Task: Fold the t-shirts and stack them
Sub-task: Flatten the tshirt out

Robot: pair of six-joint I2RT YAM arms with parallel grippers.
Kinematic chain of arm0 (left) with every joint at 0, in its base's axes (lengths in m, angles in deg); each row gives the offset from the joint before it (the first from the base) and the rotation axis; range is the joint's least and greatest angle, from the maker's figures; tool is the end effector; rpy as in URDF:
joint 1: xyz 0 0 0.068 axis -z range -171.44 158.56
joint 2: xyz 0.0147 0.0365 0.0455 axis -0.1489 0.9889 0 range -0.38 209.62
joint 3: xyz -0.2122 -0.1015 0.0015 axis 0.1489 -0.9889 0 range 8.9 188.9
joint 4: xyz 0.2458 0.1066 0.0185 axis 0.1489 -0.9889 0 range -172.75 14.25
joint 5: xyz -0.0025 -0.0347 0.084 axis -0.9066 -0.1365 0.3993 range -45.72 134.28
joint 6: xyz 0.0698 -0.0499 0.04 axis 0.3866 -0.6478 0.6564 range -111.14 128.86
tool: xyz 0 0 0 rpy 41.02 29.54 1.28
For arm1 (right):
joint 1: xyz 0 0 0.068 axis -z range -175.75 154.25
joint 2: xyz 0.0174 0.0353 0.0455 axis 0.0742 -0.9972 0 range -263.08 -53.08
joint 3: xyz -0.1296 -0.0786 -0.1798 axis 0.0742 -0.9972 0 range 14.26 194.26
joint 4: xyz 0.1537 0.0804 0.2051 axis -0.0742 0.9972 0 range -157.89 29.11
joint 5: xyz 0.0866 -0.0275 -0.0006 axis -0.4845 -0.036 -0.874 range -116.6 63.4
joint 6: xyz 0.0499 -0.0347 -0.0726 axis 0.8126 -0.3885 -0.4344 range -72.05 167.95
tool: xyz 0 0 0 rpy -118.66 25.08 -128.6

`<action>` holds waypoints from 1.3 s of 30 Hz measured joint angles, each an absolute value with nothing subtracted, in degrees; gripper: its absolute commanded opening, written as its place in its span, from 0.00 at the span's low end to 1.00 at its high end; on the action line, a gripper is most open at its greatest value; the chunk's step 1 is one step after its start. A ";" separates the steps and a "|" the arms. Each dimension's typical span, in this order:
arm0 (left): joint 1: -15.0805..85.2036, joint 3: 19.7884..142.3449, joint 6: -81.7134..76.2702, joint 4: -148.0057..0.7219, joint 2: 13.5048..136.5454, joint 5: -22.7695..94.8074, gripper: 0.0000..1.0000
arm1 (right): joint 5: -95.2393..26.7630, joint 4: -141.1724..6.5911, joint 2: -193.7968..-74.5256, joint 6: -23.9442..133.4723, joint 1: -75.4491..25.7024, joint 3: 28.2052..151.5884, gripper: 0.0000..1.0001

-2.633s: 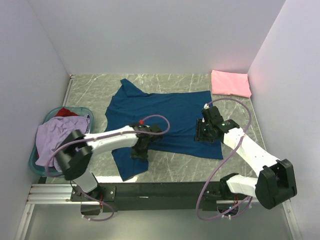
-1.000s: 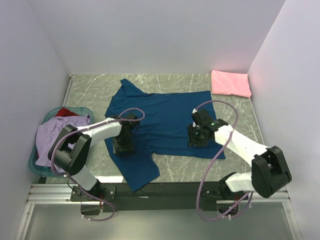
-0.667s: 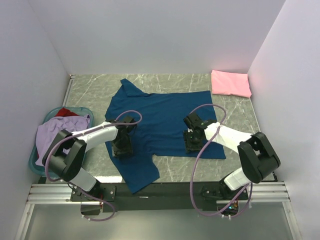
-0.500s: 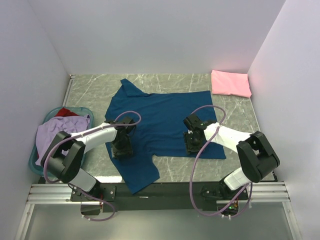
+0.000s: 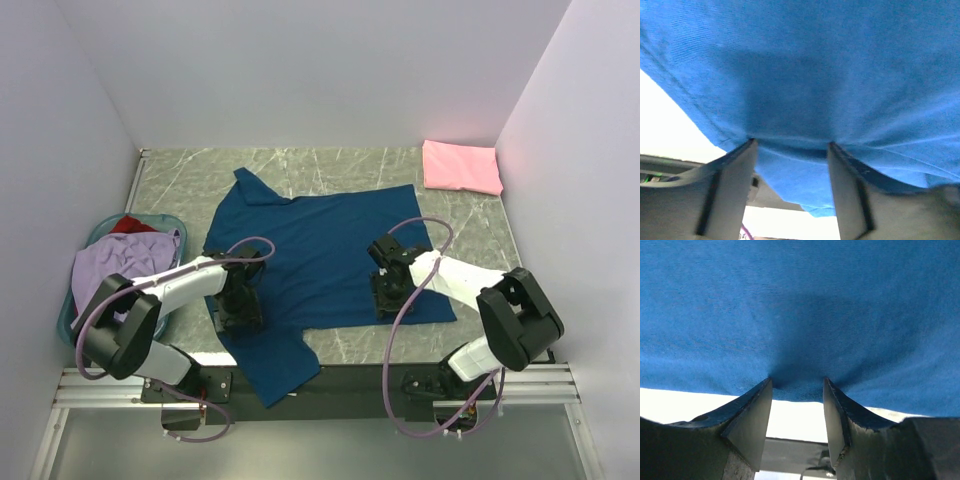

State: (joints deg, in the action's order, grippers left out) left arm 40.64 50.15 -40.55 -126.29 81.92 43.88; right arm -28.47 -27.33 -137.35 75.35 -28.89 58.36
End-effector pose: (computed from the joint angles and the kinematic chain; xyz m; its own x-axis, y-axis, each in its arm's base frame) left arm 0.1821 -0.1148 0.0564 -0.9543 -0.2981 0.0233 -0.2977 0.9545 0.0165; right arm 0.2118 0.1417 0.0627 -0.9872 -0.0953 -0.1282 -0.1088 0.9887 0.1027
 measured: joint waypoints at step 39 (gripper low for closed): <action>38.63 66.87 -47.85 -137.83 64.20 68.33 0.99 | -30.11 -22.24 -156.45 77.07 -53.42 79.17 0.47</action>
State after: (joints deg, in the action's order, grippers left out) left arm 38.63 66.87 -47.85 -137.83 64.20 68.33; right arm -30.11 -22.24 -156.45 77.07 -53.42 79.17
